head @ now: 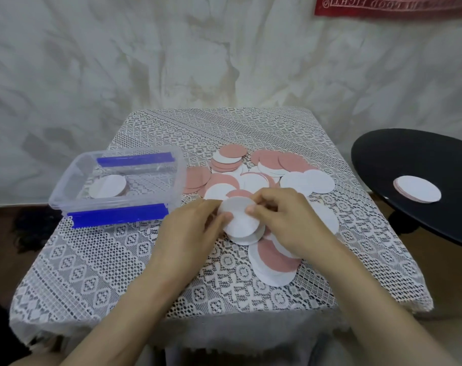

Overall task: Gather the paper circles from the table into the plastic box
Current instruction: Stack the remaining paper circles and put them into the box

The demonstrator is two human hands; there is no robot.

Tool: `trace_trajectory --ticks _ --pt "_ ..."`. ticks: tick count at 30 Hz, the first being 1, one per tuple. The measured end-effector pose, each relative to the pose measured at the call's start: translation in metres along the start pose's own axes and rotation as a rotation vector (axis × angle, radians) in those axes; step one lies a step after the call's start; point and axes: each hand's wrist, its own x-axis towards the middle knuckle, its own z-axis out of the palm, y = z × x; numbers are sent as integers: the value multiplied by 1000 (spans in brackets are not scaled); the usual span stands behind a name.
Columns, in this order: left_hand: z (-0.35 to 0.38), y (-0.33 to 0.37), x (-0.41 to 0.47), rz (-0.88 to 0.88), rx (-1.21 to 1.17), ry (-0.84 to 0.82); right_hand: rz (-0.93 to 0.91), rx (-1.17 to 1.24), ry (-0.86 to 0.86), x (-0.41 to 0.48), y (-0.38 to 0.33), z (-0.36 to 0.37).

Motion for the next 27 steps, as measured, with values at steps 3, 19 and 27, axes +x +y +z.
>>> trace_trajectory --ticks 3,19,27 --pt "-9 -5 -7 -107 -279 -54 8 60 -36 -5 -6 10" --pt "-11 -26 -3 -256 -192 -82 78 -538 21 40 -4 13" --pt "-11 -28 -2 -267 -268 -78 59 -408 223 40 1 -4"
